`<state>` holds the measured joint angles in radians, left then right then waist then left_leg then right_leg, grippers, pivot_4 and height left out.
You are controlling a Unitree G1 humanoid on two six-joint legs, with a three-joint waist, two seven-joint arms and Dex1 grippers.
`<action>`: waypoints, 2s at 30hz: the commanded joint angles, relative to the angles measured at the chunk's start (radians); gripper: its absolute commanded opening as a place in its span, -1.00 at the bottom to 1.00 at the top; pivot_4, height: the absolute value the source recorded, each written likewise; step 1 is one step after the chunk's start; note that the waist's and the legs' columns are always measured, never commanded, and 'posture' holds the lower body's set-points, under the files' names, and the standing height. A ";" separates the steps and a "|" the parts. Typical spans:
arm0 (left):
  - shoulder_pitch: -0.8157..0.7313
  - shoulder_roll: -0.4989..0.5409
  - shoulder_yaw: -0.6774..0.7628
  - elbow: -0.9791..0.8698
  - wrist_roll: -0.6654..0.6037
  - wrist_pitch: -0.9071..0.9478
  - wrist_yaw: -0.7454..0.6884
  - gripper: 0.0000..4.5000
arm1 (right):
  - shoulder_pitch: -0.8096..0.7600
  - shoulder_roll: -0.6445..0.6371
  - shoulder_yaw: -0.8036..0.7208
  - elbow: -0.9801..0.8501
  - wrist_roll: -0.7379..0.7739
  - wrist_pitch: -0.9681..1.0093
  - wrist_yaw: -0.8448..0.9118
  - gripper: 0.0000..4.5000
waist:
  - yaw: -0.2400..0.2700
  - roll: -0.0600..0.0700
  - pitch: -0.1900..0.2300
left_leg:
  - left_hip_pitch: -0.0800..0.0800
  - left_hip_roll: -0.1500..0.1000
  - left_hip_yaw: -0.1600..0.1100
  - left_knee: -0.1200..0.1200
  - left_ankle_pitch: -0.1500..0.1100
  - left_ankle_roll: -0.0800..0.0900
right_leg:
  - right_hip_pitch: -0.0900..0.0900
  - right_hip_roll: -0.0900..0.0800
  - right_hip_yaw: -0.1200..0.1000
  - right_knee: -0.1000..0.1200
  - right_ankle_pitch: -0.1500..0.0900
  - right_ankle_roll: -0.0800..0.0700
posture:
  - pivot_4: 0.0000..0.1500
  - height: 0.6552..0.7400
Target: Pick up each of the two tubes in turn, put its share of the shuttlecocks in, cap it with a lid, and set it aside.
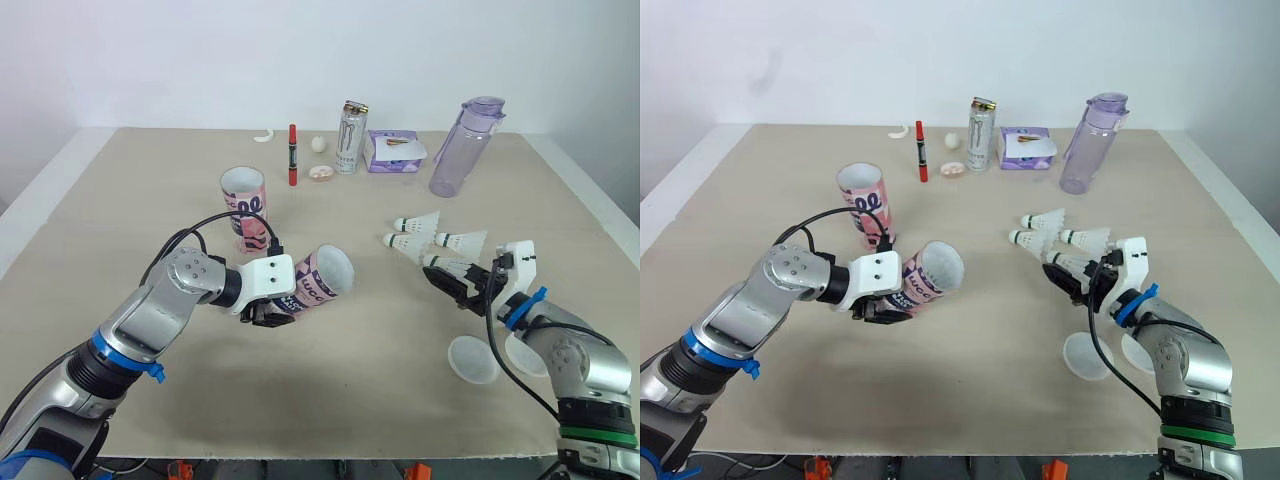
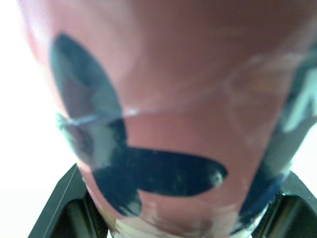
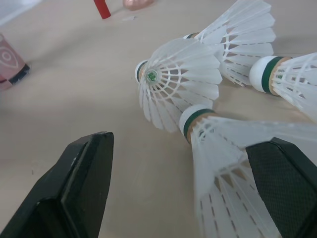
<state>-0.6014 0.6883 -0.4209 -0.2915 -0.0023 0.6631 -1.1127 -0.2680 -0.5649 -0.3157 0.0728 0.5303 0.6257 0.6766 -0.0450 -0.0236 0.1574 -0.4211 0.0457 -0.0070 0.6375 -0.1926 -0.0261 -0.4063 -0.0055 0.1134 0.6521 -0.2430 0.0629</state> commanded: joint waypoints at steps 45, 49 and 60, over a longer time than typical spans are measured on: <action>-0.013 -0.005 -0.027 0.048 -0.010 -0.023 -0.044 0.27 | -0.288 -0.372 0.418 -0.664 -0.205 -0.325 0.351 -0.95 | 0.002 0.001 0.001 | -0.002 0.000 0.000 0.000 0.000 0.000 | -0.002 -0.001 0.000 -0.001 -0.002 0.000 | 1.00 1.00; -0.017 -0.012 -0.028 0.048 -0.009 -0.017 -0.038 0.27 | -0.302 -0.346 0.480 -0.637 -0.258 -0.361 0.378 -0.95 | 0.002 0.001 0.001 | -0.002 0.000 0.000 0.000 0.000 0.000 | -0.002 -0.001 -0.001 -0.001 -0.001 0.000 | 1.00 1.00; -0.007 -0.014 -0.030 0.032 -0.006 0.000 -0.026 0.27 | -0.383 -0.310 0.507 -0.620 -0.247 -0.322 0.441 -0.13 | 0.003 0.001 0.001 | -0.002 0.000 0.000 0.001 0.000 0.000 | -0.001 -0.001 -0.001 -0.001 -0.001 0.000 | 1.00 1.00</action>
<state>-0.6229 0.6793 -0.4230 -0.2570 -0.0083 0.6426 -1.1428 -0.6173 -0.8777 0.2219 -0.5226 0.2431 0.2759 1.1027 -0.0421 -0.0226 0.1589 -0.4229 0.0456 -0.0070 0.6384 -0.1929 -0.0266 -0.4076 -0.0067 0.1124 0.6515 -0.2438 0.0624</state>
